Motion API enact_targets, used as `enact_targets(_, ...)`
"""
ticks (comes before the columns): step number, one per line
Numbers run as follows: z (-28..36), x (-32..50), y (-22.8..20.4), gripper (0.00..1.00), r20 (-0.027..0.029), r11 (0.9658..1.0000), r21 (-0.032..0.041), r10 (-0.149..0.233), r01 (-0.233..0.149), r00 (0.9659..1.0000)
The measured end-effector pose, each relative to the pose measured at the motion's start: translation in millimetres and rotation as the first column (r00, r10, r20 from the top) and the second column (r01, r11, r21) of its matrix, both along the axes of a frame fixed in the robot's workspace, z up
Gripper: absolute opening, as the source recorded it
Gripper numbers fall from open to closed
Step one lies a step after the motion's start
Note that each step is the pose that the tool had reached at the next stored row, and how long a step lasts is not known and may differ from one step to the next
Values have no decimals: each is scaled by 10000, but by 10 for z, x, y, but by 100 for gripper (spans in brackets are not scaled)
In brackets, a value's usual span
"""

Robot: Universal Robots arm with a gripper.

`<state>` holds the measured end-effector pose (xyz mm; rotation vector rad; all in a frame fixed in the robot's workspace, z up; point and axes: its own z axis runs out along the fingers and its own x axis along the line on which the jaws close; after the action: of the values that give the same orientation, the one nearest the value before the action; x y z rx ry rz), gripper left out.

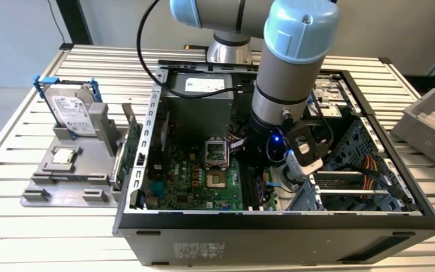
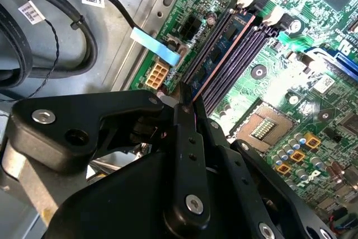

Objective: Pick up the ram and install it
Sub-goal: 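Insert the ram into the slot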

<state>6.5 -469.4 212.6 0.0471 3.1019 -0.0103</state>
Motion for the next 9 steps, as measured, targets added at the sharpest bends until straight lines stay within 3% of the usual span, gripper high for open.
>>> enact_targets(9,-1,0,2,0,0,10000,2,0,0,10000)
